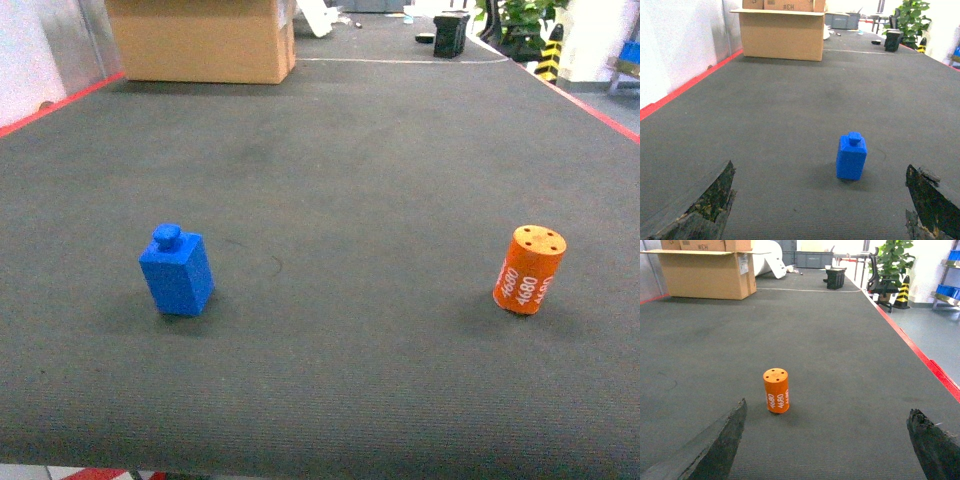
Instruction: Sort blue parts and orange caps into right shelf containers
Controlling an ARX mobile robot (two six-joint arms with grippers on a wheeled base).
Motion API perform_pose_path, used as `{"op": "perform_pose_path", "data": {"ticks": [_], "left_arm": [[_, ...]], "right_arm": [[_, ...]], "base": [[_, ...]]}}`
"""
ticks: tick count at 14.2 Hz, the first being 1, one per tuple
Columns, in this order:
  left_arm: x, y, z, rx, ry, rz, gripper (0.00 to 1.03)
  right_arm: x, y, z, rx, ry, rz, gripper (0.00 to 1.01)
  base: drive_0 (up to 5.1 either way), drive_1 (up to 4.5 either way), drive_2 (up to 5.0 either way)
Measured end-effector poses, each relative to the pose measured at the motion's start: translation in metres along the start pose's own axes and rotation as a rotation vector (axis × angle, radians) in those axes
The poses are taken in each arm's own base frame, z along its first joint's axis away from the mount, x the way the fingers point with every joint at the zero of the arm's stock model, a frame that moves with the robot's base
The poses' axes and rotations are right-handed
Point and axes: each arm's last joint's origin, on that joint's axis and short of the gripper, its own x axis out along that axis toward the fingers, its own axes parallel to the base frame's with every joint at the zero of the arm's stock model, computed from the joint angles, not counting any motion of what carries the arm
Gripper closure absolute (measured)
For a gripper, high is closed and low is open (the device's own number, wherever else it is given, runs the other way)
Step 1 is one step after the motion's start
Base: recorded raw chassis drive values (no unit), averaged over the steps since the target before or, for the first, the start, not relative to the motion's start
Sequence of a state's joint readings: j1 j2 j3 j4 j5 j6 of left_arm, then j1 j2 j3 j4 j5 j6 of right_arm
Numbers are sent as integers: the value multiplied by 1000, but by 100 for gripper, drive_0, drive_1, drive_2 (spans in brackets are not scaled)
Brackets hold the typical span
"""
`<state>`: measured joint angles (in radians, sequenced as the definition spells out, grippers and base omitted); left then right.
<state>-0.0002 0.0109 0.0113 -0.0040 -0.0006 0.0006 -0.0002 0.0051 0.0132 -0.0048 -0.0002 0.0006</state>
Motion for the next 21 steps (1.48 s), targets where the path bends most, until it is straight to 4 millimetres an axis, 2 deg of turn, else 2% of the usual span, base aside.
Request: {"op": "perform_pose_path", "data": {"ticks": [14, 15, 16, 18, 20, 21], "left_arm": [[0, 0, 0, 0, 0, 0, 5], [0, -1, -2, -5, 68, 74, 5], [9, -9, 0, -1, 132, 174, 5], [31, -19, 11, 0, 109, 288, 5], [77, -36, 33, -28, 40, 189, 5], [111, -49, 38, -39, 28, 126, 5]], "right_arm": [[0, 0, 0, 0, 0, 0, 3], [0, 0, -2, 3, 21, -21, 3], [4, 5, -5, -4, 92, -114, 3], [19, 11, 3, -8, 77, -186, 3], [53, 19, 25, 11, 13, -138, 3], [78, 24, 31, 17, 2, -116, 3]], "base": [[0, 0, 0], [0, 0, 0], [0, 0, 0], [0, 0, 0], [0, 0, 0], [0, 0, 0]]}}
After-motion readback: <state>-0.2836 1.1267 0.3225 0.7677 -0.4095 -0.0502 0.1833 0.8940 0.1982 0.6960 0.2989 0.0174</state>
